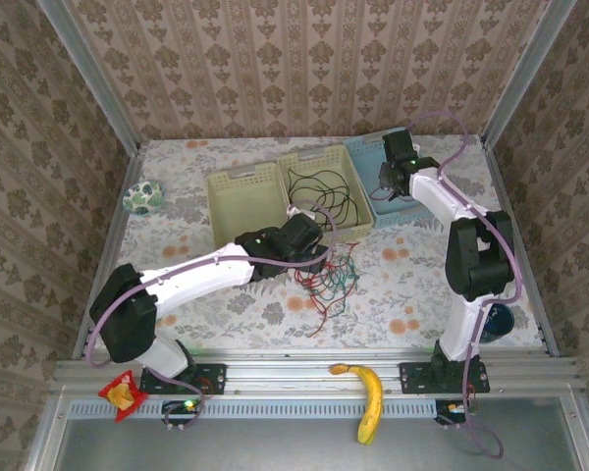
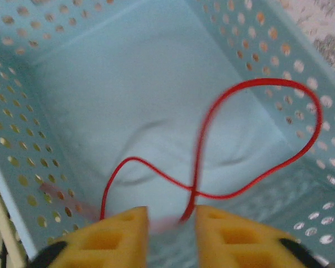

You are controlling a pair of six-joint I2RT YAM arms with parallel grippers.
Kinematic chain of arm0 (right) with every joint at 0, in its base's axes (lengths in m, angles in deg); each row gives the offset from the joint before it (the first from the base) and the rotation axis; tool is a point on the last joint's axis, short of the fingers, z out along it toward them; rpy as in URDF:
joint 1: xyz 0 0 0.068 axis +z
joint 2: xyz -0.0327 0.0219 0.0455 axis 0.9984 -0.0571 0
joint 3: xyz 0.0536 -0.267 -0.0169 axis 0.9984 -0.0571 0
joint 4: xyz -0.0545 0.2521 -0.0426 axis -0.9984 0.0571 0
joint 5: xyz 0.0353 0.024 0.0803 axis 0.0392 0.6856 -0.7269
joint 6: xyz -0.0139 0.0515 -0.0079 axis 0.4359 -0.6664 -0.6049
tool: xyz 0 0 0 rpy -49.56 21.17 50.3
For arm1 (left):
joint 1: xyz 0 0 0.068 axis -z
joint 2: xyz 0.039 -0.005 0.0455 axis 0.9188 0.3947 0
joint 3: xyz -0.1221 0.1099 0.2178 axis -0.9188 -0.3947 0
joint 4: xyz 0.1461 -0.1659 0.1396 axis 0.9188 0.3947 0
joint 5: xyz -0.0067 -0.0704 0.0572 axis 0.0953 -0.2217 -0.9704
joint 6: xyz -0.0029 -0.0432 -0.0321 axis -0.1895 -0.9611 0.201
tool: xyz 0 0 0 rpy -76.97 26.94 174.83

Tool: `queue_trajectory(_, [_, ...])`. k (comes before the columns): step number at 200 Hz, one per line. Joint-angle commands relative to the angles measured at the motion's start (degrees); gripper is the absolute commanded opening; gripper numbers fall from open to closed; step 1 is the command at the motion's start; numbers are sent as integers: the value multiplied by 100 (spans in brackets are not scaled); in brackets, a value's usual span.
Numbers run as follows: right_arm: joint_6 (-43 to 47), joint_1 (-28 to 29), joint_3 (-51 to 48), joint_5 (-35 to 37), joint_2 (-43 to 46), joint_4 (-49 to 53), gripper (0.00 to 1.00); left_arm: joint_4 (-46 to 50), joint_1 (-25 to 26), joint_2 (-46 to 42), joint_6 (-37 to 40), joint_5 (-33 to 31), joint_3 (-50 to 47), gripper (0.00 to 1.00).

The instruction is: Untangle the cables

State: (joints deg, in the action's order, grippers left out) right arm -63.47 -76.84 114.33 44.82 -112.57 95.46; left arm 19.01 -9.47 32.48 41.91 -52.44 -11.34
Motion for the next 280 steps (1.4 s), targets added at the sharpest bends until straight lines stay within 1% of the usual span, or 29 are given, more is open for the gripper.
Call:
queue_trajectory(1, [-237,-29,323,-13,-48,585,42,73,81,86,201,83,251,99])
queue_trajectory(20, [-399,-27,208,198,236,519,48,63,86,97,184,67,259,99])
queue_trajectory(47, [-547,-14,-269,162,977,126,50,43,74,129,180,108,274,98])
queue_trajectory(58, [-588,-1,-551,-140,1311,-49,50,35,74,170,217,162,294,98])
queue_trajectory(78, [-588,131,-1318,-997,1998,-397,50,38,76,266,265,271,322,96])
queue_trajectory(100, [-804,355,-2176,-1204,2658,-452,50,-27,70,472,450,731,417,92])
queue_trajectory(123, [-1017,371,-2926,-1495,3244,-499,48,145,90,872,655,1201,723,88])
queue_trajectory(141, [-962,374,-3299,-2103,3452,-628,45,161,132,1055,741,1286,863,87])
queue_trajectory(178, [-841,508,-3532,-3318,3194,-732,36,37,47,1072,547,1045,831,88])
queue_trajectory(193, [-745,707,-3519,-3650,2982,-759,35,16,-24,1046,425,1013,759,88])
queue_trajectory(225, [-747,1040,-3466,-3711,2469,-869,35,113,-59,1019,365,943,672,88])
queue_trajectory(244, [-880,1059,-3395,-3693,2171,-1002,34,156,-35,993,359,929,628,88])
queue_trajectory(280, [-883,1059,-3237,-3404,1774,-1093,31,253,17,992,464,940,639,87])
